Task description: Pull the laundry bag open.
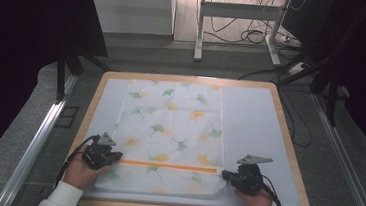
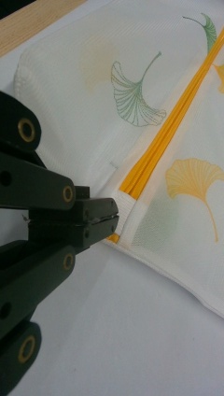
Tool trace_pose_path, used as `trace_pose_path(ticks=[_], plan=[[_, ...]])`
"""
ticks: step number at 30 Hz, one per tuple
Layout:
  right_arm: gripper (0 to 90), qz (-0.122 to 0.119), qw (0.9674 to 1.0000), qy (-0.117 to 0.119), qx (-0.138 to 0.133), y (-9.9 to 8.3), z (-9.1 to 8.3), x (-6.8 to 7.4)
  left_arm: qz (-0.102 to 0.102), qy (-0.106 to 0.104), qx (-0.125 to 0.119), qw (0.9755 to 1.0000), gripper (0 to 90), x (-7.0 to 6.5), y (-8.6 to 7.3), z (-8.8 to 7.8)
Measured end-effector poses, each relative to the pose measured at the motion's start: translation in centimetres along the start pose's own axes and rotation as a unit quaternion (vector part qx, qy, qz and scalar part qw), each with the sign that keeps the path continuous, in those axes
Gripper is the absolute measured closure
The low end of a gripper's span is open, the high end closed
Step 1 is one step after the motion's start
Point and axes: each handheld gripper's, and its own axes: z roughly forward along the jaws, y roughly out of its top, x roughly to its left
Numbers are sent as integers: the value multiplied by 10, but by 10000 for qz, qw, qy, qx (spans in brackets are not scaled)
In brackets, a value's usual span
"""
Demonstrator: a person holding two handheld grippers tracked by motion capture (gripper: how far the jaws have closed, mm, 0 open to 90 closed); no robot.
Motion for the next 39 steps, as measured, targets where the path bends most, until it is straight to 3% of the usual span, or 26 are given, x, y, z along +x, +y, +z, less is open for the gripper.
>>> trace_pose_path(ticks=[5, 18, 25, 32, 36, 39], plan=[[897, -4, 10000, 3, 7, 0, 0, 0, -49, -31, -23, 10000, 900, 3, -2, -2], [897, 1, 10000, 1, 1, 0, 0, 0, -24, 152, 40, 9999, 900, 5, -5, -4], [897, -1, 10000, 0, 11, 0, 0, 0, -159, 156, -10, 9998, 900, 12, -12, -9], [897, 14, 10000, 4, 3, 0, 0, 0, -256, 296, -35, 9992, 900, 18, -19, -15], [897, 10, 10000, -1, 4, 0, 0, 0, -413, 178, -147, 9989, 900, 23, -24, -18], [897, 10, 10000, 3, 3, 0, 0, 0, -356, 228, -110, 9990, 900, 22, -23, -18]])
